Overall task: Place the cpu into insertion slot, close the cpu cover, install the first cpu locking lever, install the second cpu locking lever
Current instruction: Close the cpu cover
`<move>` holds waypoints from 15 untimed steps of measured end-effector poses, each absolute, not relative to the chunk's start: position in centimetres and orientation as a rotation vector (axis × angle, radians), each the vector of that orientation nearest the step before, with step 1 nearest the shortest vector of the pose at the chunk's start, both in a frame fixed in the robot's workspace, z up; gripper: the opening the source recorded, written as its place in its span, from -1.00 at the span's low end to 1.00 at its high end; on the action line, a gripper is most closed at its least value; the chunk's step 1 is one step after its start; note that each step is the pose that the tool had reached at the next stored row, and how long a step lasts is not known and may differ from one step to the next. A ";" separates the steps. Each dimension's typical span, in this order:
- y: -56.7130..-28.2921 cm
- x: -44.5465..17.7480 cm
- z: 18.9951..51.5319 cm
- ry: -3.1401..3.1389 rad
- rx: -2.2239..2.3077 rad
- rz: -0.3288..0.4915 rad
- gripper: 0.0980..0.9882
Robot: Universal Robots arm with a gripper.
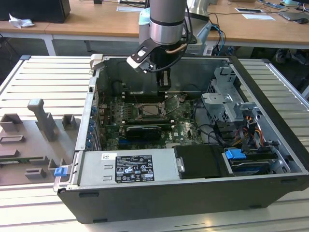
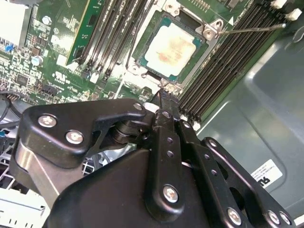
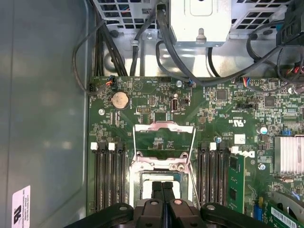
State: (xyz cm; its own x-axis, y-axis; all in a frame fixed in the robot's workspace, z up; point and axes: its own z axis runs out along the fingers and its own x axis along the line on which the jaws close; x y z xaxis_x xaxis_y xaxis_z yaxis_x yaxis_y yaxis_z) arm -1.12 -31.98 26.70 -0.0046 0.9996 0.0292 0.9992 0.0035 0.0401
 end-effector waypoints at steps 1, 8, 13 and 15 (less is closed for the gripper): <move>-32.0 -1.1 26.8 2.220 2.211 0.076 -0.98; -32.0 0.0 27.4 2.221 2.212 0.075 -0.98; -32.0 0.7 27.3 2.222 2.213 0.072 -0.98; -32.0 1.2 27.2 2.223 2.213 0.071 -0.98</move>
